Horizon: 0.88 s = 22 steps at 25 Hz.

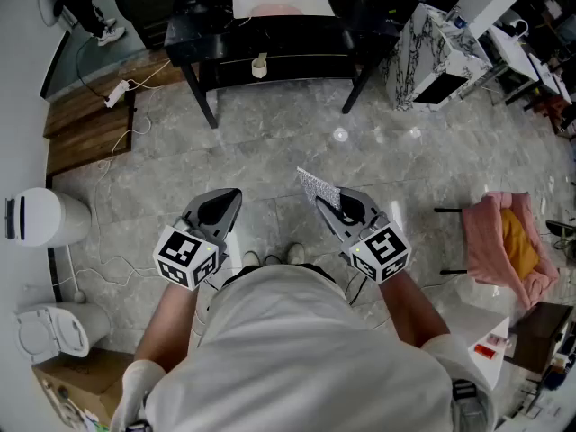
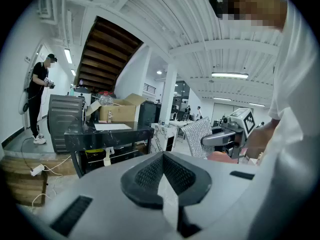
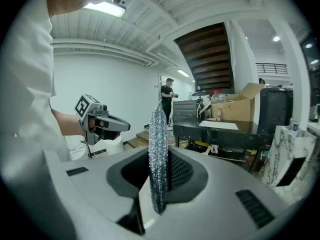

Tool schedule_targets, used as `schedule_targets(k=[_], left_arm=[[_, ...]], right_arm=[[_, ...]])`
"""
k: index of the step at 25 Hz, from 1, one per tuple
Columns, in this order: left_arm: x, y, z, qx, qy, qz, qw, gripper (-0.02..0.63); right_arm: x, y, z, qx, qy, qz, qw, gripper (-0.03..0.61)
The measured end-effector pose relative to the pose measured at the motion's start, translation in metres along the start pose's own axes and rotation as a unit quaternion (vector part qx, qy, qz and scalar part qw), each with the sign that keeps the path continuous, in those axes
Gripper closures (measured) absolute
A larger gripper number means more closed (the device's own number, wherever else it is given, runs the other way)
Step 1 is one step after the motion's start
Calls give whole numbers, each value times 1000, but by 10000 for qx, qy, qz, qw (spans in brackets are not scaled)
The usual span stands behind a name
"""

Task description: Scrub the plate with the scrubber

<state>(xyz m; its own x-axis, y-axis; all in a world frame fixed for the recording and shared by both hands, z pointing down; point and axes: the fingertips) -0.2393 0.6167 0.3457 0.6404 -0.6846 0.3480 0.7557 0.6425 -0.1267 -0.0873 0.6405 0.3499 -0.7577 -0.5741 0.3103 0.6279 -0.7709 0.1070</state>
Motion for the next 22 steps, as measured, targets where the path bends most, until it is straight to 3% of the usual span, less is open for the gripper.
schedule_targets(k=[12,18,20,22], left_arm=[[65,49,-7,21,-152,19,9999,615],[91,48,-8,23,-161,-311,9994,614],[98,44,-6,-37,-206,-355,9992,543],[108,38,-6,-47,-244,-359,9990,541]], right_arm=[[-45,56,18,137,108,-9,9998,502],[-56,77,26,257,287,-228,9990,500],[-54,83,29,234,261,-219,9991,500],[-50,92,31,258,270,-170,9992,500]])
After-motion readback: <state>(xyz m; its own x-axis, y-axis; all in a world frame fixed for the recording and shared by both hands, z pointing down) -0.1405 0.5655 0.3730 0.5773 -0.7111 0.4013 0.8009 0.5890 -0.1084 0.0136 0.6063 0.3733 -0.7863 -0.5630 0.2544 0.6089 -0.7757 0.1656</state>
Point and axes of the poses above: the fingertips, and each gripper's own axes: x forward along the fingers, y to its right, z out of its underside, and after that the axes turned 8 degrees about -z, right-handed
